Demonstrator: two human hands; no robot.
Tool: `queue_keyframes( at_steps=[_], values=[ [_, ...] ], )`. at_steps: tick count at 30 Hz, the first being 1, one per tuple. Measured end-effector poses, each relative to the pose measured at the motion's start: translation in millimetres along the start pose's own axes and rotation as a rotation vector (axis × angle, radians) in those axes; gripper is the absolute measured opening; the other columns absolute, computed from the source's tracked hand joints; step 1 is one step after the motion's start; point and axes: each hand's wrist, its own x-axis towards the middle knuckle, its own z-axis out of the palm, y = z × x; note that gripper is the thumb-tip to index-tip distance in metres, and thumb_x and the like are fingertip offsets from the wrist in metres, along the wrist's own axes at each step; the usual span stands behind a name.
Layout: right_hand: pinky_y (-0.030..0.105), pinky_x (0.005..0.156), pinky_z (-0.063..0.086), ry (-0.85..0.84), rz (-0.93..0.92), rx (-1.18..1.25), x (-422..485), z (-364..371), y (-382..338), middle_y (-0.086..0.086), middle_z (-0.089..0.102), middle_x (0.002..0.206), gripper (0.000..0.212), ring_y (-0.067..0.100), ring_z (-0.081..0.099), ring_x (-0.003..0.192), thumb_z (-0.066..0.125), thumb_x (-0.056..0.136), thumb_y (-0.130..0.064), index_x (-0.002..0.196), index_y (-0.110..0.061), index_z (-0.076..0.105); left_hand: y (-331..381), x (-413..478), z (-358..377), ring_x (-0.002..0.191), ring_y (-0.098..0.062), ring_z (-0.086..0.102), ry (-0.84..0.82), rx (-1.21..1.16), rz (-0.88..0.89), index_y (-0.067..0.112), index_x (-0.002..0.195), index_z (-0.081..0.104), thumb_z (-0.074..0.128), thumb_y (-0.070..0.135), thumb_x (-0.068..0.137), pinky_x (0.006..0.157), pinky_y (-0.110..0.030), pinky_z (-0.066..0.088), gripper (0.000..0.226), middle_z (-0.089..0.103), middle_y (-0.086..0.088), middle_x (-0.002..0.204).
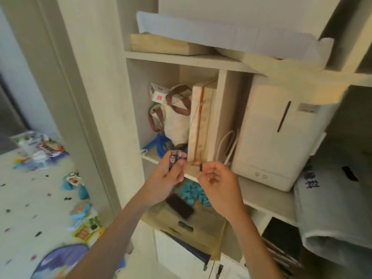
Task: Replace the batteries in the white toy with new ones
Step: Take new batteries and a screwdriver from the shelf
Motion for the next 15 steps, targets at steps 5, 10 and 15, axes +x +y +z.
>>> queue_keyframes(
  at_steps=[5, 10, 15],
  values=[
    [0.016, 0.073, 0.057, -0.227, -0.097, 0.119, 14, 123, -51, -0.004, 0.074, 0.086, 0.019, 0.006, 0.070, 0.076, 0.077, 0.094, -0.002, 0.092, -0.019, 0.069, 2, -72, -131, 0.061, -0.017, 0.048, 0.295, 0.113, -0.027, 0.005, 0.115, 0.054, 0.042, 0.016, 0.111, 0.060, -0.027, 0.041, 0.017, 0.059, -0.005, 0.084],
    [0.018, 0.071, 0.056, -0.452, -0.224, 0.205, 2, 274, -107, -0.005, 0.073, 0.082, 0.029, 0.004, 0.067, 0.071, 0.079, 0.093, -0.006, 0.086, -0.031, 0.066, 13, -169, -261, 0.062, -0.020, 0.048, 0.567, 0.227, -0.043, 0.001, 0.115, 0.055, 0.040, 0.019, 0.111, 0.061, -0.029, 0.041, 0.024, 0.058, -0.026, 0.088],
    [0.040, 0.073, 0.065, -0.652, -0.259, 0.247, -24, 433, -172, -0.003, 0.076, 0.085, 0.029, 0.026, 0.081, 0.079, 0.079, 0.095, -0.010, 0.086, -0.035, 0.066, 27, -284, -405, 0.064, -0.019, 0.049, 0.840, 0.332, -0.109, 0.007, 0.122, 0.054, 0.037, 0.011, 0.113, 0.061, -0.025, 0.042, 0.020, 0.064, -0.004, 0.097]
  ],
)
